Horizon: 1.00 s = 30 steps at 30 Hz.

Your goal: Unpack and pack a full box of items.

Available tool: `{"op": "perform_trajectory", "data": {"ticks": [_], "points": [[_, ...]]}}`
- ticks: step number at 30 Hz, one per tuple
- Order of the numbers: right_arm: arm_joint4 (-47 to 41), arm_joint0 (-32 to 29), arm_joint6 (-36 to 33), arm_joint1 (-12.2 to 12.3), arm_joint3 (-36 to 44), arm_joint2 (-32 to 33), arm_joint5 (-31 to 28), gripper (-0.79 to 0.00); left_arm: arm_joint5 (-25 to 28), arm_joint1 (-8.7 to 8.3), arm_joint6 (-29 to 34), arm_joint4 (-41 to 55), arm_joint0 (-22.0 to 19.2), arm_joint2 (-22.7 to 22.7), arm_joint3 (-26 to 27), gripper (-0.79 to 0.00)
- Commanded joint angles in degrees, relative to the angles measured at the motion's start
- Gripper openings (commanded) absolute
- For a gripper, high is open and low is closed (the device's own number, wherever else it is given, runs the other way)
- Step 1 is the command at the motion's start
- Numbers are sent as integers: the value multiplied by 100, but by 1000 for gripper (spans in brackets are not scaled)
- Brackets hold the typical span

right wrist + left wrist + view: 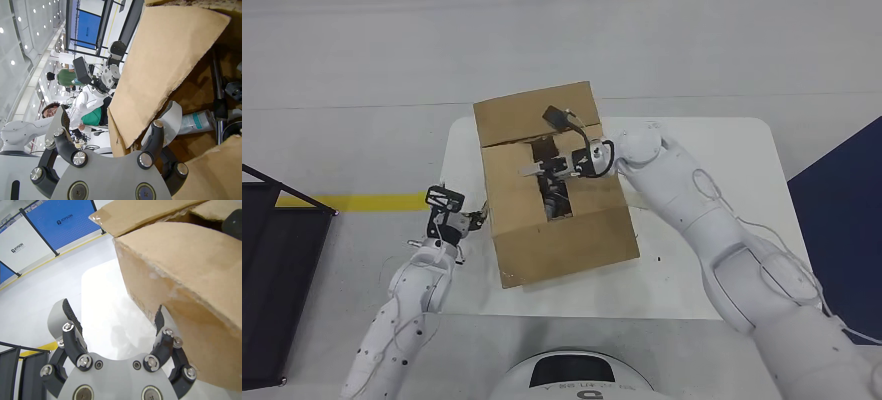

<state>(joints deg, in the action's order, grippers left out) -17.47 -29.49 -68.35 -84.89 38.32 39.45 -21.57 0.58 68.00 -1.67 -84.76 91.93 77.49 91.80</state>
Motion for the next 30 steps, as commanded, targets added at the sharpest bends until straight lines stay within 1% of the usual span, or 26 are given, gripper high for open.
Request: {"op": "perform_trajectory", "data": {"ticks": [1,6,11,14,16,21,27,30], "points": [[-65,41,-89,-65,-94,-57,6,0,-7,10,-54,-95,23,-83,4,0],[-203,153,-219,-208,-292,-144,-58,0,-42,44,-106,-85,14,-226,8,0],[-928,182,-450,-308,-469,58,-419,0,-101,66,-271,-18,14,-248,8,0],[-1252,220,-673,-343,-536,166,-585,0,-211,75,-305,169,11,-131,2,0],[-1398,259,-801,-378,-544,196,-624,0,-317,81,-318,420,4,15,4,0],[-1420,450,-874,-538,-512,76,-561,0,-536,77,-468,955,107,492,76,0],[-1463,693,-918,-786,-369,-154,-518,0,-698,60,-620,1595,339,1174,236,0],[-1446,800,-920,-942,-434,-329,-516,0,-917,63,-789,1917,444,1549,234,0]]}}
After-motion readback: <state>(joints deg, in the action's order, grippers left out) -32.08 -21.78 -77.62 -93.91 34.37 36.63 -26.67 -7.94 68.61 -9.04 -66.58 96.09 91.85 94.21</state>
